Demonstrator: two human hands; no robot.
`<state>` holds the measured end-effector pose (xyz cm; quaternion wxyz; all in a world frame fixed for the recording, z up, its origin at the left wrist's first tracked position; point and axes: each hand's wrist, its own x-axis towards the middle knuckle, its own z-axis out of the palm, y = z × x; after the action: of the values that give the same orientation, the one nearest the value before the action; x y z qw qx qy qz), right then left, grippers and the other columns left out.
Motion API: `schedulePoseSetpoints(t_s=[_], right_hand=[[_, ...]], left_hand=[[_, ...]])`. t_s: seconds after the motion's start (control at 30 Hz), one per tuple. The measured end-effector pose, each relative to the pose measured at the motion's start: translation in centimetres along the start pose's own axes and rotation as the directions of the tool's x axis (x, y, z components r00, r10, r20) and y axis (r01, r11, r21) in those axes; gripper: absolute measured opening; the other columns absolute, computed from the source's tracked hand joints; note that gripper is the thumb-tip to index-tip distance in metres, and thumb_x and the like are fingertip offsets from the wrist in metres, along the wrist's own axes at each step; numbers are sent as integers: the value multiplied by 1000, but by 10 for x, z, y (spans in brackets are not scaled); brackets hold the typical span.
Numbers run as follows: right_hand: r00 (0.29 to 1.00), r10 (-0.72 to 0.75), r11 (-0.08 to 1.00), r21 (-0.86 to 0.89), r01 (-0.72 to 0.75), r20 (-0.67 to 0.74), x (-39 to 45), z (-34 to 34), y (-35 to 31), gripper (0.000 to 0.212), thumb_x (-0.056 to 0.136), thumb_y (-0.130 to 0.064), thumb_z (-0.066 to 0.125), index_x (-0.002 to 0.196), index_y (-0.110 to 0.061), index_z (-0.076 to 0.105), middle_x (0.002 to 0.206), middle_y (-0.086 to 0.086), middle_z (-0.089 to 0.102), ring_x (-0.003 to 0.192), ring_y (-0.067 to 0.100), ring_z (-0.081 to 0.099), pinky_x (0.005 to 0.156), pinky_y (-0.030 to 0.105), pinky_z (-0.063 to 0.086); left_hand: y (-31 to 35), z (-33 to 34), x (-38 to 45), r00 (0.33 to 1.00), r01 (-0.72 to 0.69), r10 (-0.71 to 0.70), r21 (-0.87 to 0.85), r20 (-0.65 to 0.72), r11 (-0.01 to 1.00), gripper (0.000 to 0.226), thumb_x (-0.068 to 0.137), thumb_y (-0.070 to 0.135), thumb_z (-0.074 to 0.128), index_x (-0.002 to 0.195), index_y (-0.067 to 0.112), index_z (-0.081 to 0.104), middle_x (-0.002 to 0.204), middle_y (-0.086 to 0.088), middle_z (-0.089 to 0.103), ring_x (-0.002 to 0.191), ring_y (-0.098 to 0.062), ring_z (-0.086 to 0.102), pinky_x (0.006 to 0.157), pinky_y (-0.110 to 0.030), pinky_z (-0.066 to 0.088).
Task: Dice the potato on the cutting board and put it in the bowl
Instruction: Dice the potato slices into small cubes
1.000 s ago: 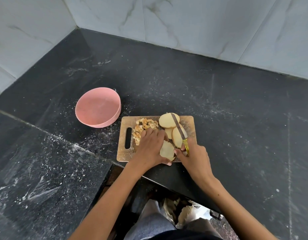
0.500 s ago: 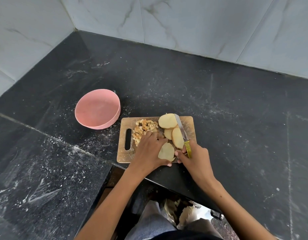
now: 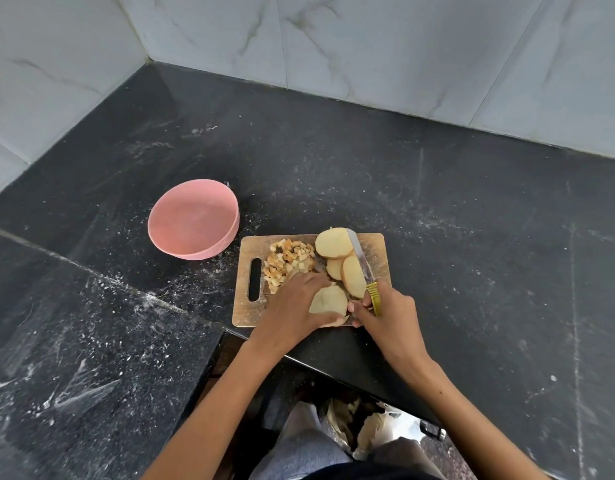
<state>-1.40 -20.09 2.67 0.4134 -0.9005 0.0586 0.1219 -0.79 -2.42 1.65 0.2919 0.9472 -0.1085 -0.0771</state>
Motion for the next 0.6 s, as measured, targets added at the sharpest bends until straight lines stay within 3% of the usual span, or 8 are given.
schedulePoseSetpoints(t_s=[0.13,0.33,0.47,0.6], right_hand=[[1000,8,1000,3,-8,9,0,-1,0,25,84,-25,71,76,-24,47,71,-1,68,68,13,67,67,44,56],[1000,5,1000,11,-5,2,-1,0,1,29,83,-24,71,73,-26,44,70,0,67,67,14,67,65,43,56],[1000,-1,1000,-13,1,7,0,-2,-2,29,85,-23,71,73,-24,44,69,-3,67,62,5,65,61,34,55],[1000,-1,1000,-20,1,2,-1,-3,-3,30,85,-24,70,73,-24,43,72,-1,66,66,10,65,61,38,55]], left_hand=[[-4,-5,8,996,-26,22,-48,-88,999,19,92,17,65,106,9,73,114,-1,68,105,-13,61,90,-14,36],[-9,-7,19,994,-25,16,-79,-112,997,14,82,2,71,93,9,77,102,-3,72,95,-14,66,85,-2,34],[-12,-10,22,990,-111,104,-77,-96,991,21,76,-8,72,87,9,79,92,-3,75,87,-13,69,85,-9,42],[-16,-6,18,979,-176,177,12,-97,984,21,74,-7,75,87,9,78,89,-4,76,83,-19,71,81,-32,56]])
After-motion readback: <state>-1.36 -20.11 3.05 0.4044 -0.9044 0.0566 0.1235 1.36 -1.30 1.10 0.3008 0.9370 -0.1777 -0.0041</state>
